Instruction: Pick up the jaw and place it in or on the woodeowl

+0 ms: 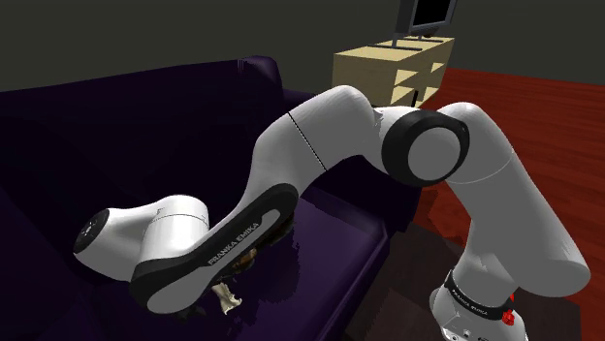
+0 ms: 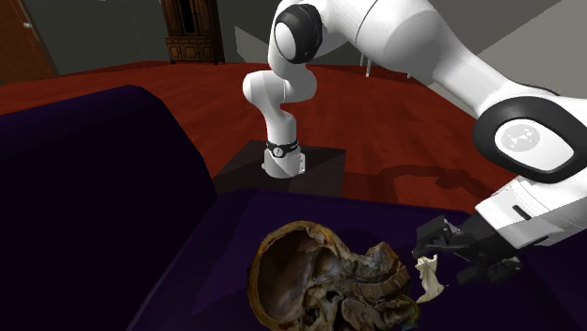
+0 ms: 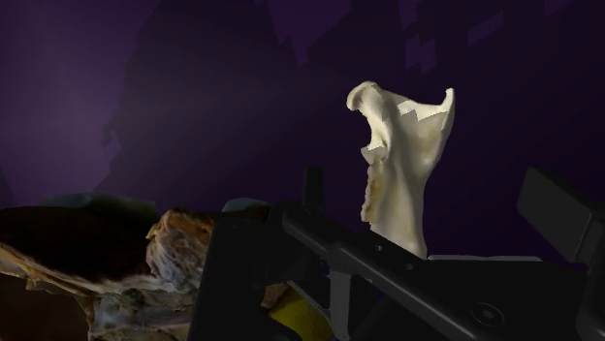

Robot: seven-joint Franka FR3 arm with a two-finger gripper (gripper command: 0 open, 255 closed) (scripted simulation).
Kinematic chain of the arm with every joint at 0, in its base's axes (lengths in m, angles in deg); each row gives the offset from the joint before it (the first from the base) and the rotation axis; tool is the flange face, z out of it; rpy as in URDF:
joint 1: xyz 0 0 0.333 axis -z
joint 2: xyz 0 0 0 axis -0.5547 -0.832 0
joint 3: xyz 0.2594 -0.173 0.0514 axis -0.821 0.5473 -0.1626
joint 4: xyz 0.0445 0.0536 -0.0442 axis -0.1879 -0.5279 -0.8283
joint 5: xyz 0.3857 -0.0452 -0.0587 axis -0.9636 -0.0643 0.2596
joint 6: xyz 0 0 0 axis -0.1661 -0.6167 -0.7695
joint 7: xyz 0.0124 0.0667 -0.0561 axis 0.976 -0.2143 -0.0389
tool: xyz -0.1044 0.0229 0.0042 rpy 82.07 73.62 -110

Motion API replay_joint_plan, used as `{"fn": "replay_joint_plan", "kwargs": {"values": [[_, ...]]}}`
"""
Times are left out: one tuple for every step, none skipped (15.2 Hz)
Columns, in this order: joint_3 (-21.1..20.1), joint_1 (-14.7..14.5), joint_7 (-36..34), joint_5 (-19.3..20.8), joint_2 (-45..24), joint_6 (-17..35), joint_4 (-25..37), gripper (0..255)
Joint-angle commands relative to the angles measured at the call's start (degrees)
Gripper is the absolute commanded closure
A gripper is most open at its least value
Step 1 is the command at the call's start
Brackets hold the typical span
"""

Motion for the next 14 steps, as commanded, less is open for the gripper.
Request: {"fn": "replay_joint_plan", "kwargs": {"values": [[0.0, 0.01, -0.01, 0.01, 0.0, 0.06, -0.05, 0], [0.0, 0.01, -0.01, 0.01, 0.0, 0.06, -0.05, 0], [0.0, 0.01, -0.01, 0.01, 0.0, 0.06, -0.05, 0], [0.0, 0.01, -0.01, 0.01, 0.0, 0.05, -0.04, 0], [0.0, 0.01, -0.01, 0.01, 0.0, 0.05, -0.04, 255], [0.0, 0.01, -0.01, 0.01, 0.0, 0.05, -0.04, 255], [0.0, 0.01, -0.01, 0.01, 0.0, 0.05, -0.04, 255], [0.01, 0.05, 0.0, 0.01, 0.03, 0.11, -0.14, 255], [-0.01, 0.08, 0.0, 0.0, 0.1, 0.11, -0.21, 255], [0.01, 0.03, 0.02, 0.01, 0.01, 0.03, -0.04, 255], [0.03, 0.04, 0.04, 0.02, -0.03, 0.05, -0.01, 255], [0.04, -0.03, 0.04, 0.03, -0.15, -0.05, 0.21, 255], [0.05, -0.01, 0.09, 0.04, -0.16, -0.08, 0.26, 255], [-0.04, 0.04, -0.03, 0.04, -0.01, 0.05, -0.05, 255]]}}
